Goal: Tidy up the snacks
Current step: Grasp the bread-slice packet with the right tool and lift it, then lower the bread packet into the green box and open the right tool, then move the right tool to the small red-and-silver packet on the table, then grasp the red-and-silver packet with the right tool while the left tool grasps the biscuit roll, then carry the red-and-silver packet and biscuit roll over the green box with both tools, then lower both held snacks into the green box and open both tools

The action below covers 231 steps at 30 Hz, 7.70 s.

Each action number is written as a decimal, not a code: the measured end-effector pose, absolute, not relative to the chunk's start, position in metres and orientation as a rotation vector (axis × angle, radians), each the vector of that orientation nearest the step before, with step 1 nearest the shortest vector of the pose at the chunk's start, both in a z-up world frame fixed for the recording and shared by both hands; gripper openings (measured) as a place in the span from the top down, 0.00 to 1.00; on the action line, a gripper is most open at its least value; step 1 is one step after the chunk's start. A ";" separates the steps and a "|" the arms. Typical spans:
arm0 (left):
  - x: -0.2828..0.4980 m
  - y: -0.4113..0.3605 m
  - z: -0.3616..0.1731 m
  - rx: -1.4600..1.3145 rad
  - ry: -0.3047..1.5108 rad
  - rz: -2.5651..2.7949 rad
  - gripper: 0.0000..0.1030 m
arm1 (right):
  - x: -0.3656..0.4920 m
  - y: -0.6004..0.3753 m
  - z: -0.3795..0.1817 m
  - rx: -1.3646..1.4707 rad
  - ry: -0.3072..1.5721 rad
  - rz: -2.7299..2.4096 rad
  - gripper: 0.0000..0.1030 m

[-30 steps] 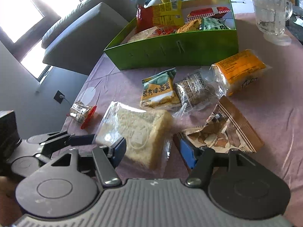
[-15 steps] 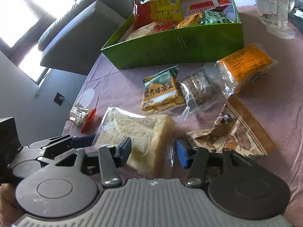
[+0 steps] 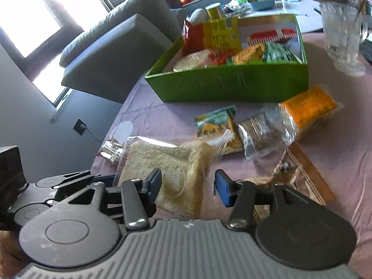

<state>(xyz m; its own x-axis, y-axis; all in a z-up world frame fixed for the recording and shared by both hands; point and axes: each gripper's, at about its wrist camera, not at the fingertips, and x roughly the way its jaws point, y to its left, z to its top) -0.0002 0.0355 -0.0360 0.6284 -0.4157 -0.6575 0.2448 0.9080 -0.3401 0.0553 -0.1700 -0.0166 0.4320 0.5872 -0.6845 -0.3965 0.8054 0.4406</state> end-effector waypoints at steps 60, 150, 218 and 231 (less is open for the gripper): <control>0.191 0.058 -0.029 -0.107 0.793 -0.285 0.23 | 0.214 -0.138 -0.018 0.355 0.888 0.547 0.62; 0.026 0.074 -0.055 -0.367 0.872 0.032 0.16 | -0.020 -0.174 -0.041 -0.216 0.770 0.862 0.39; 0.044 0.001 0.035 -0.002 0.631 -0.130 0.65 | 0.093 -0.202 0.028 0.151 0.617 0.625 0.39; 0.131 -0.018 0.053 -0.015 0.629 -0.185 0.65 | 0.169 -0.203 0.045 0.229 0.596 0.543 0.39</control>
